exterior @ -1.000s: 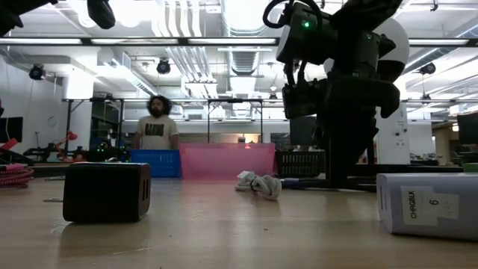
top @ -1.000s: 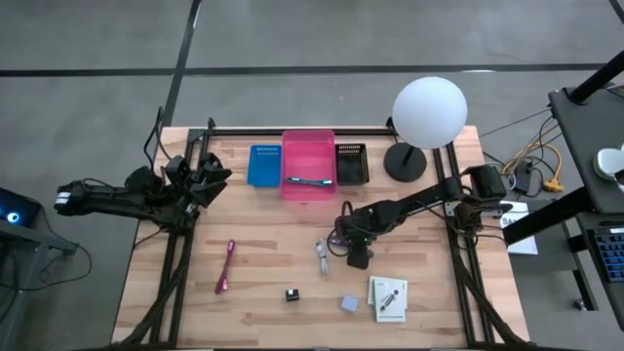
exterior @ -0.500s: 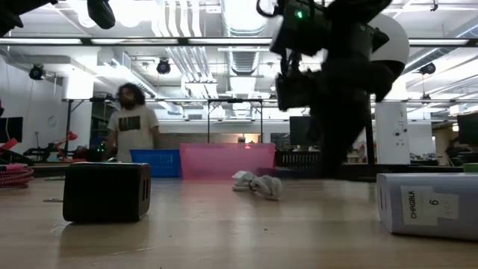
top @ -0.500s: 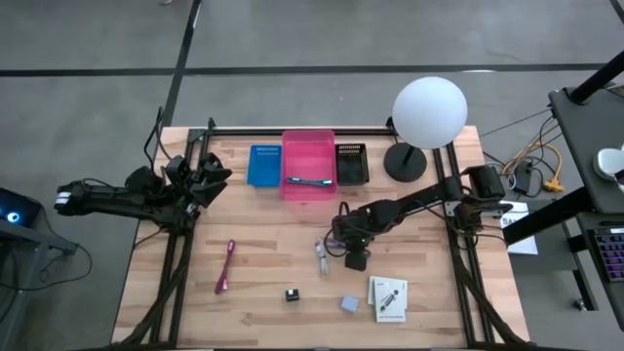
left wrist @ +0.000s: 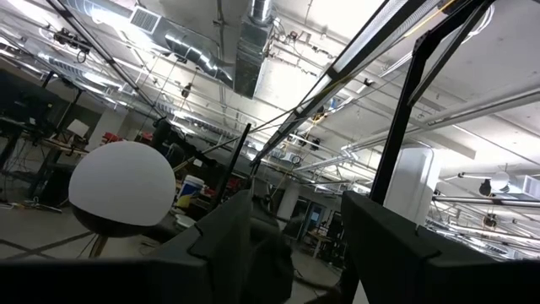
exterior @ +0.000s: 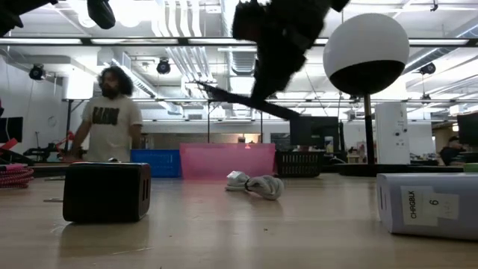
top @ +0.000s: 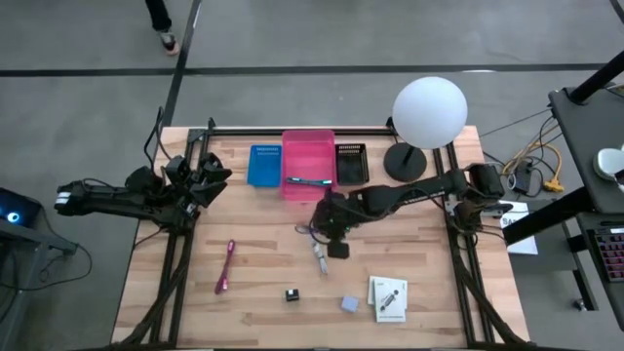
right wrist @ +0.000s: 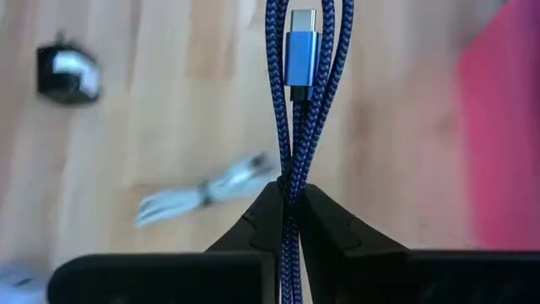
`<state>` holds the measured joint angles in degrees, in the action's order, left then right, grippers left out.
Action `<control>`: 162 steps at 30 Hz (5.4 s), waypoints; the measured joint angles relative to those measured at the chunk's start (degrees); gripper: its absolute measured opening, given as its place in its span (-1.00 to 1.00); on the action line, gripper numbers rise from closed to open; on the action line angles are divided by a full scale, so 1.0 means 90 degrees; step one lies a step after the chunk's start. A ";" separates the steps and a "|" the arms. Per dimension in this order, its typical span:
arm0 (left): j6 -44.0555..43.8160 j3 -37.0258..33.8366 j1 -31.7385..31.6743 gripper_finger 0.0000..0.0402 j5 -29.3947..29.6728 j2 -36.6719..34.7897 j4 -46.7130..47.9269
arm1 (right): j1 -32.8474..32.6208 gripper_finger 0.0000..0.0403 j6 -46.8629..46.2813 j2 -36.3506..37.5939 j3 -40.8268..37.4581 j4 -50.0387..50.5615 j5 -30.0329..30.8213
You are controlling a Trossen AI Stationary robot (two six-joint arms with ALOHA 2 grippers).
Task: Pick and place items into bin
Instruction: Put the dark blue charger cable into the pink bin, then put the white charger cable into the pink bin
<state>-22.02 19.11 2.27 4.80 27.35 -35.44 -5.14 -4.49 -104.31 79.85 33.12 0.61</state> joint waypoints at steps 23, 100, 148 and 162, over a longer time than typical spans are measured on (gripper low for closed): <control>-0.0002 -0.0002 -0.0001 -0.15 0.0018 0.0000 -0.0002 | 0.2195 -0.92 0.0266 0.0006 0.0441 -0.2130 0.1222; -0.0015 -0.0002 -0.0001 -0.15 0.0049 0.0244 0.0034 | -0.0208 0.11 -0.4051 -0.0264 0.0341 -0.0178 0.0124; -0.0010 -0.0002 0.0001 -0.15 0.0049 0.0374 0.0000 | -0.0693 -0.59 -0.5416 -0.1841 0.0341 0.0109 -0.0769; -0.0010 -0.0002 -0.0001 -0.15 0.0049 0.0374 -0.0002 | -0.0523 -0.85 -0.4664 -0.1593 0.0805 0.0091 -0.1236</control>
<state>-22.11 19.09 2.26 5.23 30.72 -35.46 -9.85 -46.47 -118.65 87.10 33.94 -10.51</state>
